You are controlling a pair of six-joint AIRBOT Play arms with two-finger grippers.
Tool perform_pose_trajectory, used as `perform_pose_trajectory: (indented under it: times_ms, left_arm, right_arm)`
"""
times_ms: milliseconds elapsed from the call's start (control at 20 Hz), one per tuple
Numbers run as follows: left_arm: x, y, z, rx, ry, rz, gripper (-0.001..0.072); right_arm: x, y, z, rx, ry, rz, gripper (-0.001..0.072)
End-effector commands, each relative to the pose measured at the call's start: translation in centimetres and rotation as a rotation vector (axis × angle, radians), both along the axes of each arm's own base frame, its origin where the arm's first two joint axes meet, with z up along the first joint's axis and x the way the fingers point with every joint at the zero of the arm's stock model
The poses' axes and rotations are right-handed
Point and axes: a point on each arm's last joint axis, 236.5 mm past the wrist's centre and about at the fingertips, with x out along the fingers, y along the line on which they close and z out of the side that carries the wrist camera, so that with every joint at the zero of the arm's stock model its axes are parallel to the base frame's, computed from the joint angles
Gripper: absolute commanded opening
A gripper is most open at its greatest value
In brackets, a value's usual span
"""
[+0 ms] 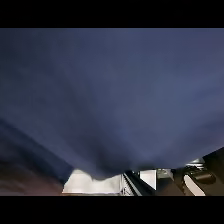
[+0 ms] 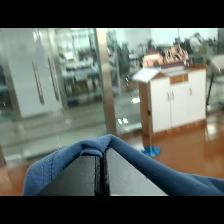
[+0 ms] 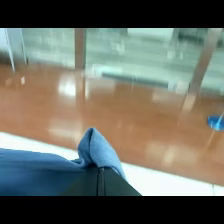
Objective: Fold the shirts.
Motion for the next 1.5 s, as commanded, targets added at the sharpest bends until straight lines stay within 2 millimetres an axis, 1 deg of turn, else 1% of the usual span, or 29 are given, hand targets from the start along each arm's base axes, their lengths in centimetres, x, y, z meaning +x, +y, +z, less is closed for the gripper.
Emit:
perform_pose_trajectory:
  times_ms: [0, 100, 150, 250, 300, 450, 550, 650, 750, 850, 950, 1000, 1050, 1100, 1150, 1200, 1250, 1300, 1350, 1450]
  left_arm:
    - [4.8, 0.9, -6.2, -0.038, 0.204, -0.019, 0.0027]
    - [9.5, 1.9, -11.6, -0.077, 0.364, -0.018, 0.0027]
    - [11.8, 2.5, -14.4, -0.099, 0.443, -0.016, 0.0027]
    - [16.4, 3.8, -18.9, -0.130, 0.546, 0.001, 0.0027]
    - [18.8, 4.6, -20.7, -0.150, 0.581, 0.015, 0.0027]
    - [25.1, 6.7, -25.4, -0.210, 0.667, 0.054, 0.0027]
    - [28.6, 7.4, -28.6, -0.243, 0.711, 0.074, 0.0027]
    - [31.8, 7.8, -31.3, -0.269, 0.731, 0.096, 0.0027]
    - [34.5, 8.0, -33.9, -0.292, 0.741, 0.120, 0.0027]
    - [36.5, 7.7, -36.8, -0.351, 0.779, 0.131, 0.0027]
    - [37.5, 6.4, -39.6, -0.420, 0.848, 0.118, 0.0028]
    - [37.9, 5.7, -40.8, -0.447, 0.880, 0.104, 0.0029]
    - [38.0, 5.0, -41.6, -0.467, 0.904, 0.089, 0.0038]
    - [38.0, 4.4, -42.2, -0.481, 0.926, 0.073, 0.0207]
    - [37.8, 4.2, -42.7, -0.476, 0.946, 0.065, 0.0571]
    - [37.2, 4.3, -43.0, -0.476, 0.980, 0.055, 0.0702]
    - [36.0, 4.7, -43.6, -0.457, 1.040, 0.036, 0.0702]
    - [34.3, 5.4, -44.5, -0.428, 1.124, 0.019, 0.0702]
    - [31.9, 6.6, -46.0, -0.395, 1.236, 0.009, 0.0702]
    - [25.9, 9.0, -49.8, -0.341, 1.491, 0.008, 0.0702]
  right_arm:
    - [3.7, 0.3, -5.0, -0.017, 0.156, -0.005, 0.0017]
    - [7.6, 0.7, -8.7, -0.022, 0.255, -0.007, 0.0017]
    - [9.8, 0.8, -10.9, -0.027, 0.312, -0.013, 0.0017]
    - [14.5, 1.2, -15.4, -0.033, 0.427, -0.021, 0.0017]
    - [17.0, 1.5, -17.8, -0.038, 0.488, -0.022, 0.0017]
    - [24.1, 2.2, -24.8, -0.043, 0.628, -0.030, 0.0017]
    - [28.8, 2.7, -29.3, -0.023, 0.673, -0.047, 0.0017]
    - [33.2, 2.7, -33.0, 0.032, 0.703, -0.077, 0.0017]
    - [37.0, 3.1, -36.0, 0.132, 0.746, -0.070, 0.0017]
    - [40.0, 4.1, -38.2, 0.254, 0.784, -0.032, 0.0017]
    - [42.2, 5.0, -39.9, 0.386, 0.815, 0.010, 0.0017]
    - [42.9, 5.2, -40.7, 0.458, 0.835, 0.022, 0.0018]
    - [43.4, 5.0, -41.4, 0.551, 0.857, 0.027, 0.0055]
    - [43.6, 4.5, -41.7, 0.637, 0.877, 0.036, 0.0372]
    - [43.5, 3.9, -41.4, 0.703, 0.890, 0.054, 0.0627]
    - [43.0, 2.9, -40.7, 0.744, 0.905, 0.082, 0.0631]
    - [41.7, 1.3, -39.9, 0.753, 0.928, 0.122, 0.0631]
    - [39.9, -0.6, -39.6, 0.732, 0.967, 0.141, 0.0631]
    - [37.2, -3.0, -40.0, 0.665, 1.036, 0.144, 0.0630]
    - [31.1, -8.8, -42.4, 0.485, 1.209, 0.025, 0.0630]
